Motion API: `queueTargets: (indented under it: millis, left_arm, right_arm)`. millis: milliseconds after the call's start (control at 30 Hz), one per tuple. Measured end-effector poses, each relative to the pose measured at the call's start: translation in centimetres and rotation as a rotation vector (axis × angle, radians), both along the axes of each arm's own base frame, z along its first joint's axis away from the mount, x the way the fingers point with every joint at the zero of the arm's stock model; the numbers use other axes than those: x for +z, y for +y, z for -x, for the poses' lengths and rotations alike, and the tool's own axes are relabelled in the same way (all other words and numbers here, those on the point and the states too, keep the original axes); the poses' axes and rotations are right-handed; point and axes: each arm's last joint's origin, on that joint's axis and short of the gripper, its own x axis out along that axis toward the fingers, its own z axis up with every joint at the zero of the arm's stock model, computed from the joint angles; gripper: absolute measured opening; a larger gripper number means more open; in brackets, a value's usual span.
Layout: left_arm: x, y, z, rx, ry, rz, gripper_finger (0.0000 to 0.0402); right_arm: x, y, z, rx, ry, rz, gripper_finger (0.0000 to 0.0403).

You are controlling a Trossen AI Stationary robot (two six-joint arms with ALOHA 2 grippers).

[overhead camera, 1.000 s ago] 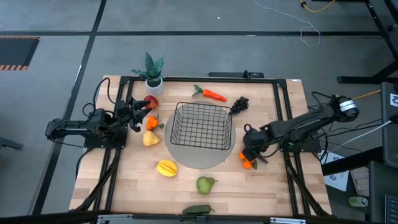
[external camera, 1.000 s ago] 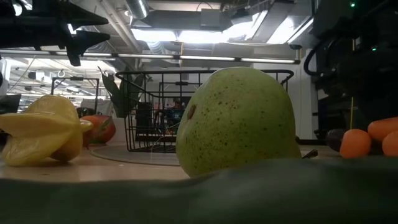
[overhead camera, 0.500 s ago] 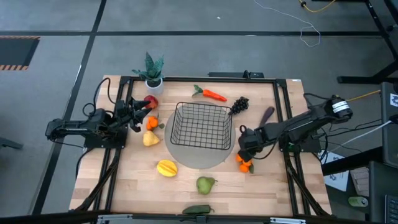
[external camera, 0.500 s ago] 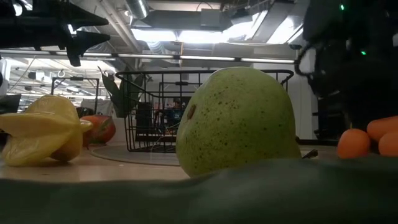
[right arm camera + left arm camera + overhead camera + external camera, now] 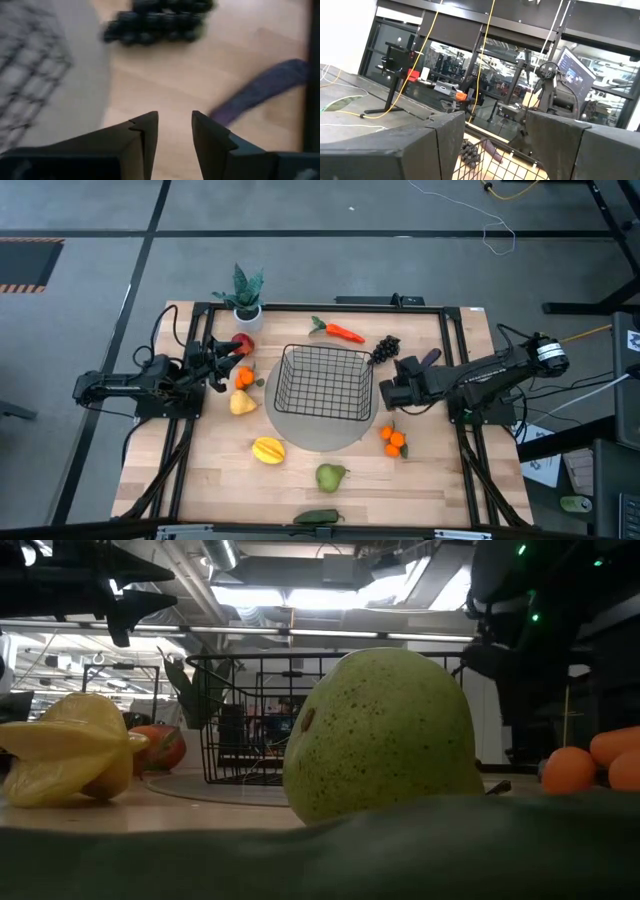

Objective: Build produce basket
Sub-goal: Put the purple eggplant into the black wire basket

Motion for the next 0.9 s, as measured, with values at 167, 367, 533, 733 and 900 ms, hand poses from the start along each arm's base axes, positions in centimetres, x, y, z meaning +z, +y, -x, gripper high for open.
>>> queueTargets:
  millis: [167, 367, 533, 733, 900]
  left_arm:
    - [0.0, 0.0, 0.0, -0.001, 0.0, 0.001, 0.0202]
    - [0.0, 0.0, 0.0, 0.0, 0.001, 0.0, 0.0202]
    - [0.0, 0.0, 0.0, 0.0, 0.003, -0.001, 0.0202]
    - [-0.2, 0.0, -0.1, -0.001, 0.027, 0.001, 0.0202]
    - [-0.2, 0.0, -0.1, -0.001, 0.027, 0.001, 0.0202]
  right_arm:
    - [-0.9, -2.4, 1.4, -0.22, 0.073, -0.08, 0.011]
    - [-2.9, -4.5, 2.3, -0.498, -0.014, -0.171, 0.011]
    - [-3.7, -5.2, 1.9, -0.538, -0.131, -0.168, 0.011]
    - [-4.6, -5.2, 2.7, -0.56, -0.099, -0.172, 0.011]
    - [-5.4, -5.3, 3.3, -0.608, -0.121, -0.148, 0.011]
